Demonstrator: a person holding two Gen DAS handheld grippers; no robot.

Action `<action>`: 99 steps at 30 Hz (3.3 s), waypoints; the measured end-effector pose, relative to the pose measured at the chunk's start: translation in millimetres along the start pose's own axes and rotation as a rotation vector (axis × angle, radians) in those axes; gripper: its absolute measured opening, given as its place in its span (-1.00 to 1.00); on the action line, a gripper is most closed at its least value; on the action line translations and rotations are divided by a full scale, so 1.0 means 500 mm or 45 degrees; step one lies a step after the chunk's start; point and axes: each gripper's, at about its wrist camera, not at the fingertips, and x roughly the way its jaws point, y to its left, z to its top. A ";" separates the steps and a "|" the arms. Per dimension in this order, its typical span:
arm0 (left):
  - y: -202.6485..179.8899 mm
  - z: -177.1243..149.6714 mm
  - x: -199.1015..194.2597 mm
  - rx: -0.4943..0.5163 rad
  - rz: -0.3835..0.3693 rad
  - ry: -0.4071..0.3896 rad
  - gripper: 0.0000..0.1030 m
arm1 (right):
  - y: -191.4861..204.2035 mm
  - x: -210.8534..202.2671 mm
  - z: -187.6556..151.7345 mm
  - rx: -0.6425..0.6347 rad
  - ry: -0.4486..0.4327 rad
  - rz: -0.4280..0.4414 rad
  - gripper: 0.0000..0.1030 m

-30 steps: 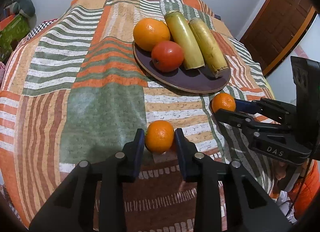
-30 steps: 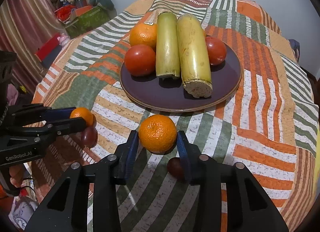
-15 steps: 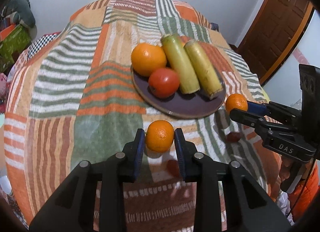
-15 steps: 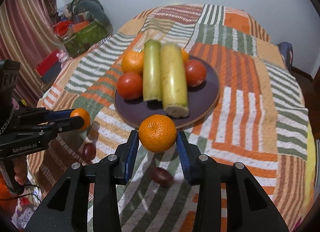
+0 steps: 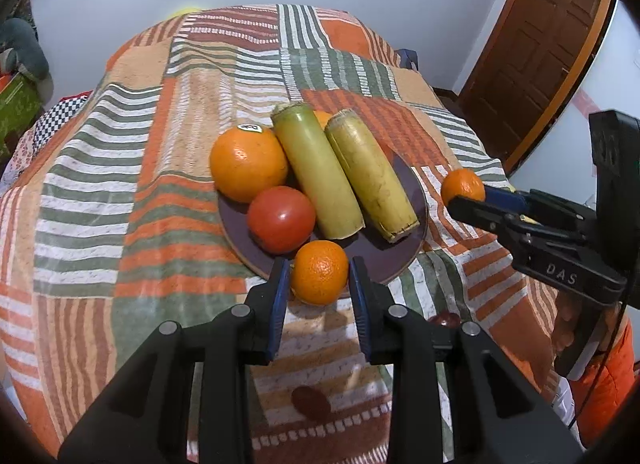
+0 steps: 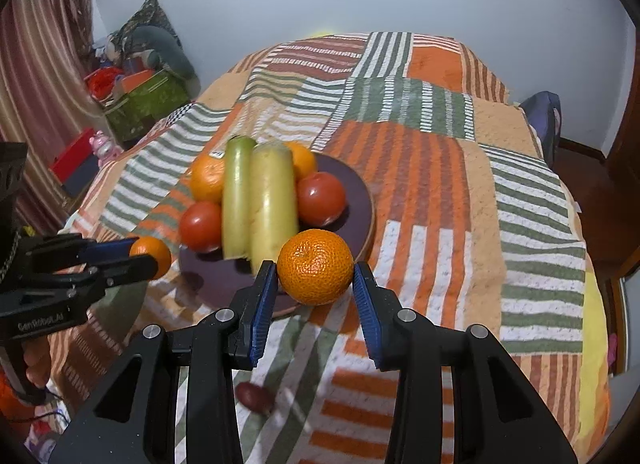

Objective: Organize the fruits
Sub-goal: 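Carry both mandarins to the plate and set them beside the tomatoes, then open both tools and move them toward the dark red plums, then grasp a dark red plum with the left tool while the right tool grasps another, then lower both plums onto the plate rim and open both tools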

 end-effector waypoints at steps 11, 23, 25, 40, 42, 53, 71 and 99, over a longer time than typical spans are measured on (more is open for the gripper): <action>-0.001 0.015 0.062 0.018 -0.007 0.060 -0.42 | -0.012 0.057 0.014 0.003 0.031 0.012 -0.31; -0.001 0.014 0.079 0.016 -0.012 0.073 -0.42 | -0.023 0.079 0.008 0.009 0.056 0.015 -0.30; -0.003 0.015 0.081 0.020 -0.007 0.084 -0.41 | -0.022 0.077 0.008 0.010 0.056 0.010 -0.30; 0.008 0.003 0.017 -0.020 0.029 0.040 -0.34 | -0.016 0.005 -0.005 0.014 0.027 0.002 -0.13; 0.010 0.000 0.004 -0.025 0.038 0.029 -0.28 | -0.010 -0.008 -0.009 0.010 0.017 0.003 -0.12; 0.008 -0.057 -0.058 -0.012 0.072 0.040 -0.25 | 0.033 -0.050 -0.049 -0.002 0.007 0.025 0.01; 0.003 -0.154 -0.022 -0.054 0.030 0.172 -0.25 | 0.056 -0.001 -0.127 0.055 0.179 0.124 -0.11; 0.013 -0.066 -0.019 -0.006 0.052 0.035 -0.56 | 0.085 0.016 -0.066 -0.029 0.100 0.148 -0.58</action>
